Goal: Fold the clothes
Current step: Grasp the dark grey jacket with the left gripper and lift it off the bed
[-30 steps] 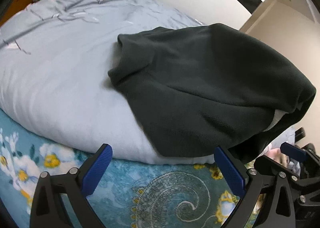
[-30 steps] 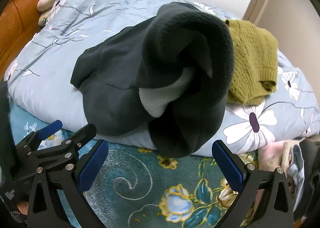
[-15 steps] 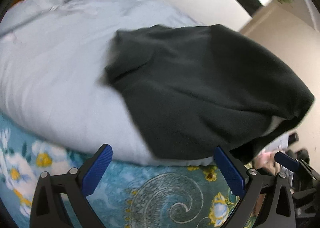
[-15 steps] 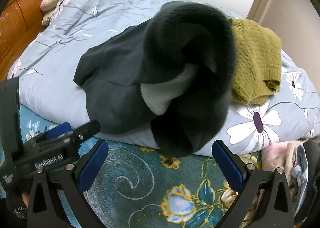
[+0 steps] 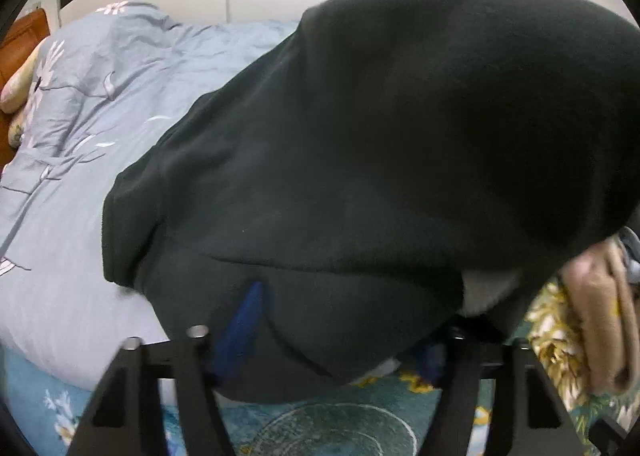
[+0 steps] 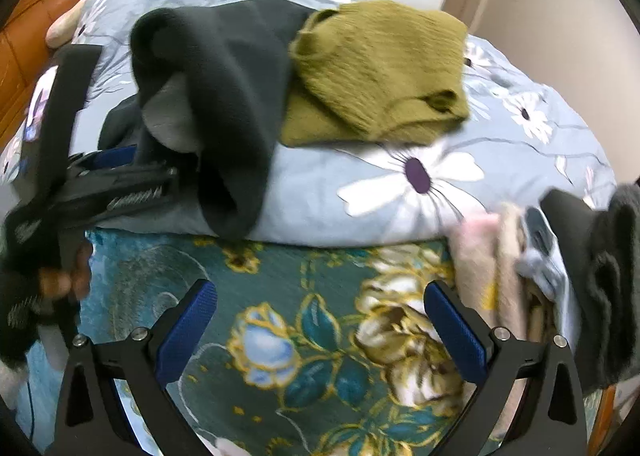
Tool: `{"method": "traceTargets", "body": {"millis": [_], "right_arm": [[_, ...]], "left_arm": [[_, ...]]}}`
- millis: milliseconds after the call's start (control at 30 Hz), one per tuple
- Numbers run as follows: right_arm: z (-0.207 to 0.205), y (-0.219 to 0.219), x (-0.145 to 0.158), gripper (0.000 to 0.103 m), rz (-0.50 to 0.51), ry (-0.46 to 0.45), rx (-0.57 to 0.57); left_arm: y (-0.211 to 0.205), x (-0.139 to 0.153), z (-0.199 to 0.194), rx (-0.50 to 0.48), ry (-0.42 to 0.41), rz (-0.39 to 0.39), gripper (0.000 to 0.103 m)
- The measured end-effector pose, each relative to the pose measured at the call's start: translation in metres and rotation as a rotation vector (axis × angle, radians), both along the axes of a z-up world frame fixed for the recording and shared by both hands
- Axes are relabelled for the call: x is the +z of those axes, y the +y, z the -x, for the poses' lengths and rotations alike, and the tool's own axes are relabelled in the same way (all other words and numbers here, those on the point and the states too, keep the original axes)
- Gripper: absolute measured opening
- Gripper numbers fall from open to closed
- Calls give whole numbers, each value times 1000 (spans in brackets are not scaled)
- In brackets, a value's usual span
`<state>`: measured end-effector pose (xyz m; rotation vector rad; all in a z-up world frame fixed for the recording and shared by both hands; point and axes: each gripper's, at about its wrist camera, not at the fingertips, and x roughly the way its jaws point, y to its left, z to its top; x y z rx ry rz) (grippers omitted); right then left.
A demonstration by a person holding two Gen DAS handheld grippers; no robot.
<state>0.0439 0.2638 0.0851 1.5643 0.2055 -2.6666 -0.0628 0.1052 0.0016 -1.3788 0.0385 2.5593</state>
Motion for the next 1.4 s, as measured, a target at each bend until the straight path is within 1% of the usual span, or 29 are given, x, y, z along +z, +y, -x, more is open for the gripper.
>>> {"method": "traceTargets", "body": {"millis": [33,67,100,133,167,200,333,500,600,700,767,800,867,967,1033,1067,1100,1200,1267,1333,1400], "right_arm": [[-3,6,1,103,7,1,-10],[-5,11,2,103,13,2,-20],[-8,14,4,103,15,5,-27],[-11,18,7,103,17,10,-35],[-15,22,10,103,21,15,-44],[-18,26,13,103,27,22,-52],[-30,35,26,103,56,48,-71],[-46,31,49,103,107,96,-72],[-56,18,63,103,135,128,-42],[-68,2,74,103,162,155,-9],[-75,-8,81,103,177,172,13],[-79,-13,82,103,182,178,23],[-88,-24,86,103,193,183,46],[-101,-36,91,103,213,201,74],[-106,-43,92,103,223,205,85],[-109,-46,92,103,227,204,90],[-111,-49,91,103,232,200,96],[-120,-57,90,103,241,198,114],[-125,-59,90,103,241,198,117],[-131,-56,90,103,240,197,110],[-136,-51,88,103,234,194,95]], "left_arm": [[-3,4,4,32,-9,-11,53],[-6,8,5,54,-7,-17,43],[-10,17,5,78,18,-9,32],[-14,26,5,103,43,0,27],[-17,35,4,127,68,8,17],[-21,45,4,150,94,14,17],[-51,105,3,233,209,-13,15],[-98,197,-32,290,396,-31,14],[-122,242,-71,289,498,-22,14],[-146,277,-121,292,596,3,14],[-161,291,-150,327,635,5,14],[-175,302,-168,351,656,-1,14],[-191,320,-199,390,687,17,14],[-227,349,-231,425,731,74,14],[-239,365,-251,430,763,115,14],[-241,371,-259,424,777,135,13],[-239,370,-259,408,778,152,13],[-220,361,-259,321,755,194,13],[-193,338,-255,240,697,229,13],[-164,302,-247,151,603,225,13],[-137,263,-241,72,501,204,14]]}}
